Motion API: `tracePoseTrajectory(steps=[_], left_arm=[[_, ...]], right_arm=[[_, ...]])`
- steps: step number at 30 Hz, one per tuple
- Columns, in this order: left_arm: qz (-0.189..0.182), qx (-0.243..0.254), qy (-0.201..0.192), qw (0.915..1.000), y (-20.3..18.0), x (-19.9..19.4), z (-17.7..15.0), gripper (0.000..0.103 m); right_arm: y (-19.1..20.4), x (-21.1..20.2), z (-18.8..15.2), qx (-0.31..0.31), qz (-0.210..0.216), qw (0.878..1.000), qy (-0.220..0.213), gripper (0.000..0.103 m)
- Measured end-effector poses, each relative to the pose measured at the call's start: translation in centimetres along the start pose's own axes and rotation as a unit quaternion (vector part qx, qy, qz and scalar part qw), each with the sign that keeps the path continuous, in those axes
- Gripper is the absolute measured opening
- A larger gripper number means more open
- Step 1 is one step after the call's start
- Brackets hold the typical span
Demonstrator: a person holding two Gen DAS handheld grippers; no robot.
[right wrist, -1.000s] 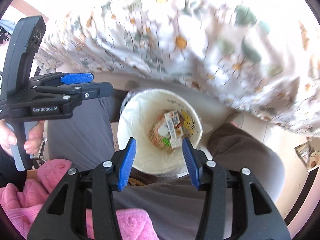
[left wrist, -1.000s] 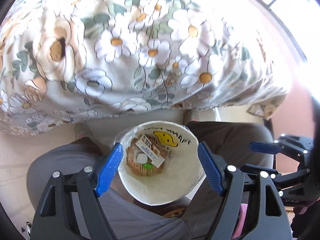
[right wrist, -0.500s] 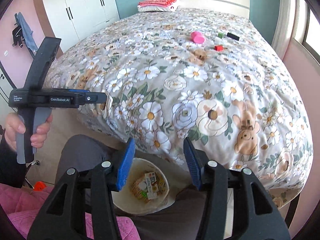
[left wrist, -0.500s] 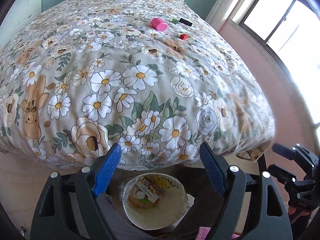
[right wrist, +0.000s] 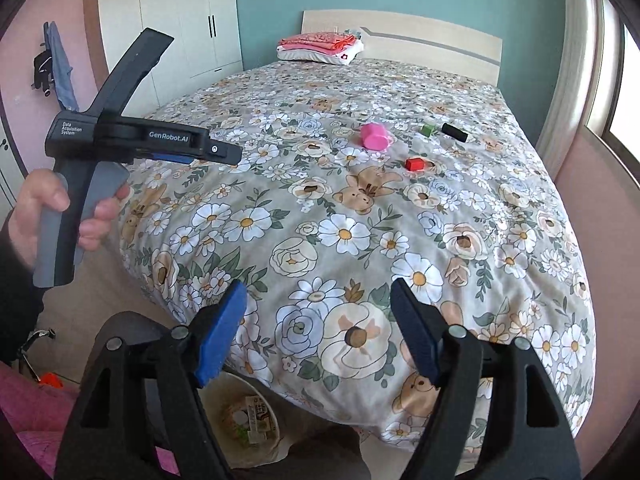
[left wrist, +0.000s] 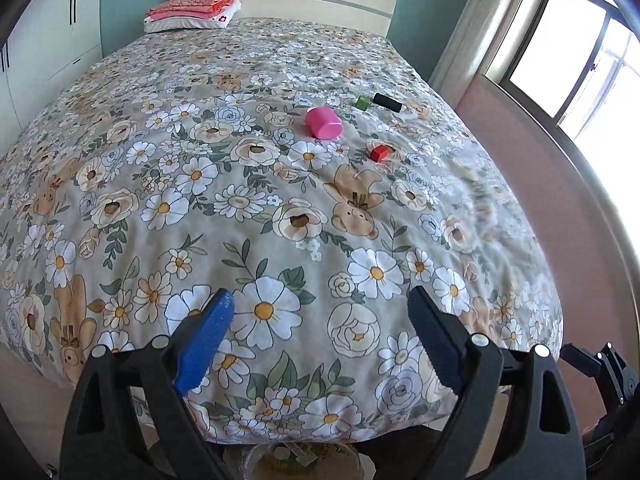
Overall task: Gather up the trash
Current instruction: 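Move both open tools back toward the pink cup and red block on the bed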
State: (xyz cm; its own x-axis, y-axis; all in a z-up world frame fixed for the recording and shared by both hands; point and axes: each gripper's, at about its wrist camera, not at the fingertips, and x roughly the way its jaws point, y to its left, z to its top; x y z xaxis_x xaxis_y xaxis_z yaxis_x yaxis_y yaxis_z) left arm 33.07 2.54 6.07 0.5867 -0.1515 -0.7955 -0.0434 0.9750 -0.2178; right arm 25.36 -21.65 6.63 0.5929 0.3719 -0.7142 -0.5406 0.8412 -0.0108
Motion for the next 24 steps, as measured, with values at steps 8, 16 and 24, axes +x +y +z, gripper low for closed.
tracePoseTrajectory(steps=[8, 16, 24], left_arm=[[0.014, -0.026, 0.002, 0.9996, -2.6, 5.2, 7.7, 0.091], [0.043, -0.07, 0.014, 0.9965, -3.7, 12.0, 14.3, 0.091], [0.061, -0.108, 0.012, 0.9922, -3.7, 17.9, 19.2, 0.091]], right_arm=[[-5.3, 4.3, 3.5, -0.028, -0.01, 0.999, -0.012, 0.081], [-10.1, 9.1, 6.6, -0.034, -0.006, 0.999, -0.014, 0.081], [-14.1, 14.6, 10.4, -0.029, 0.012, 0.999, -0.027, 0.081]])
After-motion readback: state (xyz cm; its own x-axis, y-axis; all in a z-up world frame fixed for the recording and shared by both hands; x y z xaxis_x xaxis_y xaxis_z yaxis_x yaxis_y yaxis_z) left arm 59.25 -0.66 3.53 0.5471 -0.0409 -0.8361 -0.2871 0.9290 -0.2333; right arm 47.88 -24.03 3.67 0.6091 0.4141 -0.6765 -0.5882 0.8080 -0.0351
